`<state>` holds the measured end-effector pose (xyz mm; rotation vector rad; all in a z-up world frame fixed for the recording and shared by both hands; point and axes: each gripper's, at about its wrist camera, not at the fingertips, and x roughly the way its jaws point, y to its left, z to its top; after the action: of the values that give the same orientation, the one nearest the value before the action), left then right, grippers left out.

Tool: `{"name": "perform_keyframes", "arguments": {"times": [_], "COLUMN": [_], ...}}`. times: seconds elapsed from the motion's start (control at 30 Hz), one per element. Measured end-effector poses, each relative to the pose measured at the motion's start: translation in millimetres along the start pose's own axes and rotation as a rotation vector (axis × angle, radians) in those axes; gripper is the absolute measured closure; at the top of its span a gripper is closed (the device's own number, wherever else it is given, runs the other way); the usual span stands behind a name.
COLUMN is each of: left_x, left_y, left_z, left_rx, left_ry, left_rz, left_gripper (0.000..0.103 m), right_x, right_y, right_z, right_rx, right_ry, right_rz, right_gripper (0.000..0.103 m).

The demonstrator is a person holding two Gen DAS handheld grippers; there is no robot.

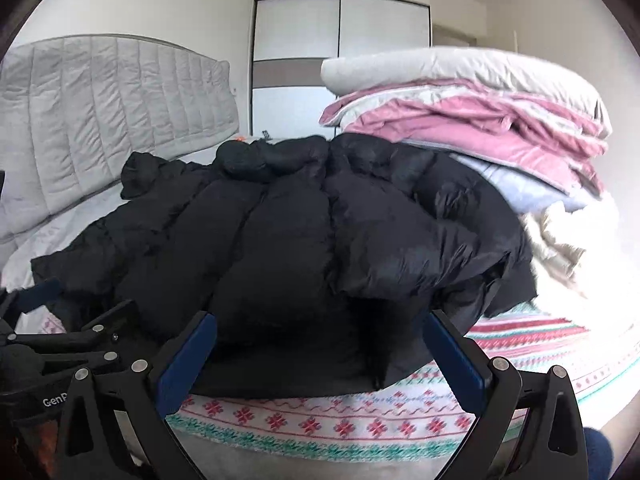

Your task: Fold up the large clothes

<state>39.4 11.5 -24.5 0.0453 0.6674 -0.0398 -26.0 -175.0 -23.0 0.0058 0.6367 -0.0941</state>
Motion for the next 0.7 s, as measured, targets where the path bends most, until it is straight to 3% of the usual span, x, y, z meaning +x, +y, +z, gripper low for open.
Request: {"name": "perform_keyframes", "arguments": {"times": [0.33,0.7], "left_x": [-0.9,8.0], "left_y": [-1.2,13.3], "left_z": [-8.0,-12.6], "left_rx": [-0.021,-0.080], "left_ry": [-0.007,0.025], "left_rz": [0.043,0.007], "left_gripper": [0.000,0.000], "right_x": [-3.6,-5.1], "right_y": [9.9,10.8], "right_z": [-1.7,-1.5], "right_rx": [-0.038,-0.049], "right_ry": [-0.024,-0.023], "right_rz": [-0.058,-0.142], "right_gripper": [0.000,0.000]}}
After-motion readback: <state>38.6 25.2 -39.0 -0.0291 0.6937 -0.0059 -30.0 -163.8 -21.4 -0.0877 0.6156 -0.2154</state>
